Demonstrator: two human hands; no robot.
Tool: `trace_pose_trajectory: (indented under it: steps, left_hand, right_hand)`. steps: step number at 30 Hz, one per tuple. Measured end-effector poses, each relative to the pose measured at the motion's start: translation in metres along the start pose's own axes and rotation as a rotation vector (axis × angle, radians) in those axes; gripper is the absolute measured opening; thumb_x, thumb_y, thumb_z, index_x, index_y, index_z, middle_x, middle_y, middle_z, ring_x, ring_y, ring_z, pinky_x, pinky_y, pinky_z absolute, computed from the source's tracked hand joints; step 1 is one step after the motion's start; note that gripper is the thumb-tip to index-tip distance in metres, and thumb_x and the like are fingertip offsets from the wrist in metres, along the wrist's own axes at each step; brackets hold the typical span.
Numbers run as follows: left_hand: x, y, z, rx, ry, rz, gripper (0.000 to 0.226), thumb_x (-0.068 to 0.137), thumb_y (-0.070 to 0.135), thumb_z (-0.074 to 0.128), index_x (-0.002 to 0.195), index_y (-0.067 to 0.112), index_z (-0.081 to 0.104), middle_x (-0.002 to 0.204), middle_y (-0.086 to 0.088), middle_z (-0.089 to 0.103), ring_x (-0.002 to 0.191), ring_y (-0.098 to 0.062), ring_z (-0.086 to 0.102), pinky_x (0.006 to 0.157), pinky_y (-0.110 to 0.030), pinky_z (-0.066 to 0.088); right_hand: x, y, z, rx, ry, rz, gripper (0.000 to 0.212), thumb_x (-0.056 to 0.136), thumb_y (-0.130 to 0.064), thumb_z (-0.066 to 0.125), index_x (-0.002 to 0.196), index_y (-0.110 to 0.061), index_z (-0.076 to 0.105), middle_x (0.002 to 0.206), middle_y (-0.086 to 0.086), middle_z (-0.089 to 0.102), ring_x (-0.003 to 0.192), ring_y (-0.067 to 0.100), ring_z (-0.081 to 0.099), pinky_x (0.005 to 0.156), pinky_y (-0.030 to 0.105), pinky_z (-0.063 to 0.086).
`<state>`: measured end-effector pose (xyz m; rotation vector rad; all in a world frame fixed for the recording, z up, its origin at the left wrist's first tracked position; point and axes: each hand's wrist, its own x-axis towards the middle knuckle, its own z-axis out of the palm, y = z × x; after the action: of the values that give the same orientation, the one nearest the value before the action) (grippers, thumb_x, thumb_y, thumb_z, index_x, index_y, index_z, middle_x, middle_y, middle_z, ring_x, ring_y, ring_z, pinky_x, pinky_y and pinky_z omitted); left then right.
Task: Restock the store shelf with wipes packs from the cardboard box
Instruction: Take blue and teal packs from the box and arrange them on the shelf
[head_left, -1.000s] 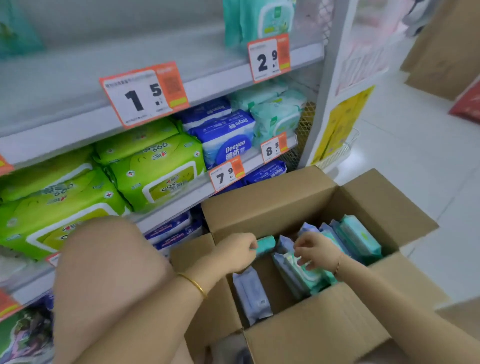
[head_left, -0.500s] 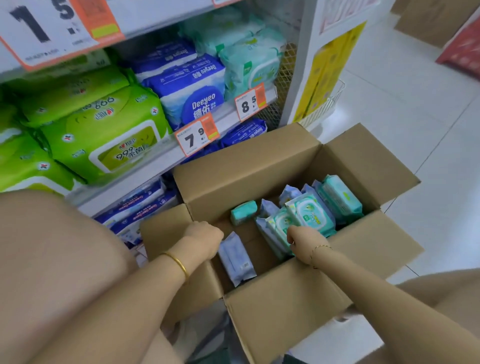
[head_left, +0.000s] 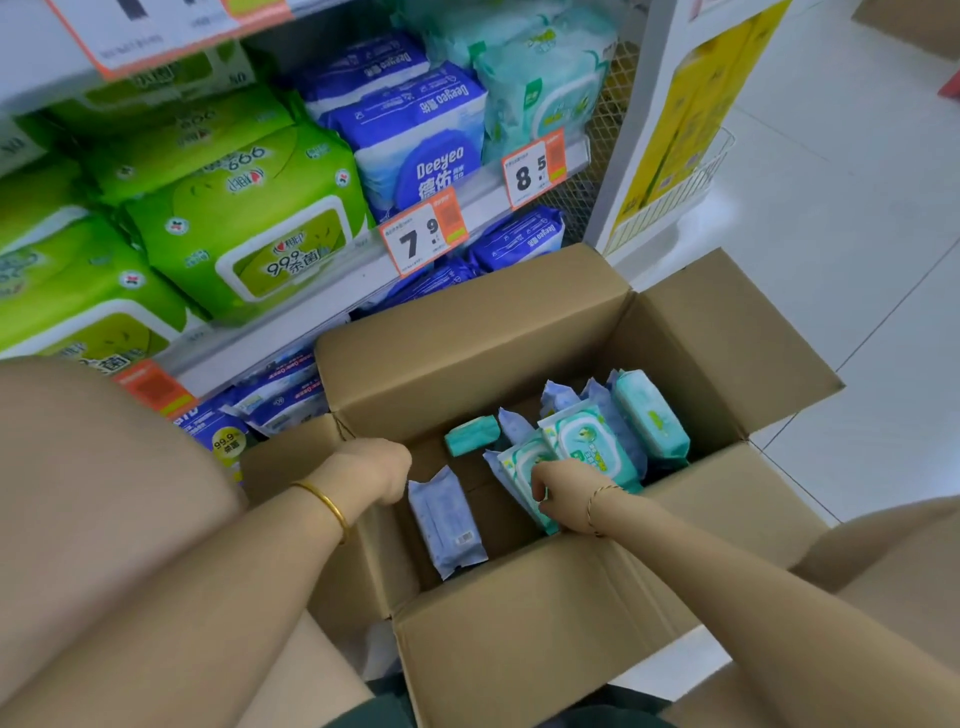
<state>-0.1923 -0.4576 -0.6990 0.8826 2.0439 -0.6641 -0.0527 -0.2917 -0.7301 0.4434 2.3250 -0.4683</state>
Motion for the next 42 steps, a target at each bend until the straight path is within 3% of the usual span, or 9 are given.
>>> trace_pose_trajectory:
  steps: [5,8,13,20,25,29,34,39,42]
  left_hand:
    - [0.008,0.004,-0.001,-0.061,0.067,0.040,0.027,0.092,0.015,0.045,0.115,0.011,0.058,0.115,-0.006,0.061,0.093,-0.021,0.056,0.069,-0.028,0.042]
    - [0.014,0.015,-0.006,-0.099,0.114,0.097,0.026,0.093,0.016,0.045,0.116,0.011,0.058,0.111,-0.006,0.060,0.092,-0.020,0.055,0.069,-0.029,0.043]
    - [0.017,0.030,-0.014,-0.133,0.160,0.152,0.027,0.094,0.021,0.045,0.117,0.014,0.056,0.115,-0.007,0.060,0.103,-0.025,0.058,0.078,-0.034,0.048]
    - [0.018,0.037,-0.018,-0.170,0.210,0.185,0.027,0.093,0.023,0.046,0.116,0.014,0.056,0.114,-0.008,0.060,0.102,-0.026,0.058,0.078,-0.036,0.048]
    - [0.015,0.035,-0.019,-0.246,0.230,0.181,0.028,0.093,0.023,0.046,0.119,0.016,0.055,0.117,-0.007,0.060,0.103,-0.024,0.058,0.080,-0.035,0.048]
    - [0.009,0.039,-0.030,-0.658,0.263,0.205,0.037,0.095,0.024,0.049,0.130,0.012,0.049,0.125,-0.009,0.057,0.108,-0.026,0.059,0.091,-0.035,0.050]
    - [-0.019,0.040,-0.062,-1.610,0.114,0.272,0.054,0.091,0.041,0.056,0.133,0.012,0.037,0.126,-0.004,0.051,0.114,-0.026,0.057,0.084,-0.034,0.055]
    - [-0.057,0.021,-0.089,-1.826,0.164,0.494,0.027,0.088,0.019,0.064,0.114,0.017,0.059,0.108,-0.010,0.070,0.092,-0.021,0.069,0.078,-0.033,0.059]
    - [-0.081,0.007,-0.094,-1.972,0.152,0.564,0.030,0.088,0.010,0.061,0.117,0.014,0.058,0.112,-0.012,0.068,0.096,-0.026,0.066,0.086,-0.040,0.056]
  right_hand:
    - [0.003,0.004,-0.004,-0.084,0.224,0.090,0.027,0.092,-0.006,0.043,0.119,-0.010,0.047,0.120,0.011,0.053,0.108,0.030,0.056,0.074,0.036,0.046]
    - [0.006,0.020,-0.007,-0.081,0.412,0.212,0.038,0.090,-0.022,0.057,0.122,-0.012,0.040,0.126,0.010,0.043,0.113,0.029,0.048,0.068,0.034,0.042]
    - [0.020,0.030,-0.004,-0.072,0.369,0.349,0.078,0.077,-0.057,0.064,0.131,-0.011,0.034,0.135,0.014,0.036,0.119,0.028,0.043,0.084,0.036,0.047]
    - [0.039,0.015,0.015,-0.171,0.362,0.394,0.068,0.080,-0.042,0.065,0.132,-0.021,0.027,0.133,0.021,0.034,0.111,0.036,0.043,0.083,0.040,0.047]
    - [0.039,0.019,0.011,-0.105,0.358,0.384,0.091,0.074,-0.042,0.070,0.142,-0.023,0.014,0.132,0.018,0.036,0.116,0.033,0.042,0.085,0.040,0.047]
    - [0.024,0.021,-0.014,0.203,0.527,0.253,0.094,0.064,-0.035,0.072,0.141,-0.027,0.019,0.126,0.010,0.043,0.114,0.030,0.042,0.088,0.041,0.043]
    - [-0.010,0.002,-0.068,0.487,0.748,-0.103,0.102,0.060,-0.031,0.078,0.145,-0.023,0.022,0.129,0.003,0.047,0.116,0.026,0.043,0.096,0.038,0.041]
    - [-0.052,-0.020,-0.108,0.529,0.811,-0.414,0.101,0.061,-0.030,0.083,0.144,-0.020,0.026,0.126,-0.004,0.047,0.115,0.018,0.046,0.098,0.030,0.040]
    - [-0.070,-0.019,-0.134,0.796,0.706,-0.453,0.079,0.075,-0.024,0.077,0.140,-0.023,0.033,0.124,-0.004,0.052,0.113,0.009,0.050,0.090,0.012,0.044]
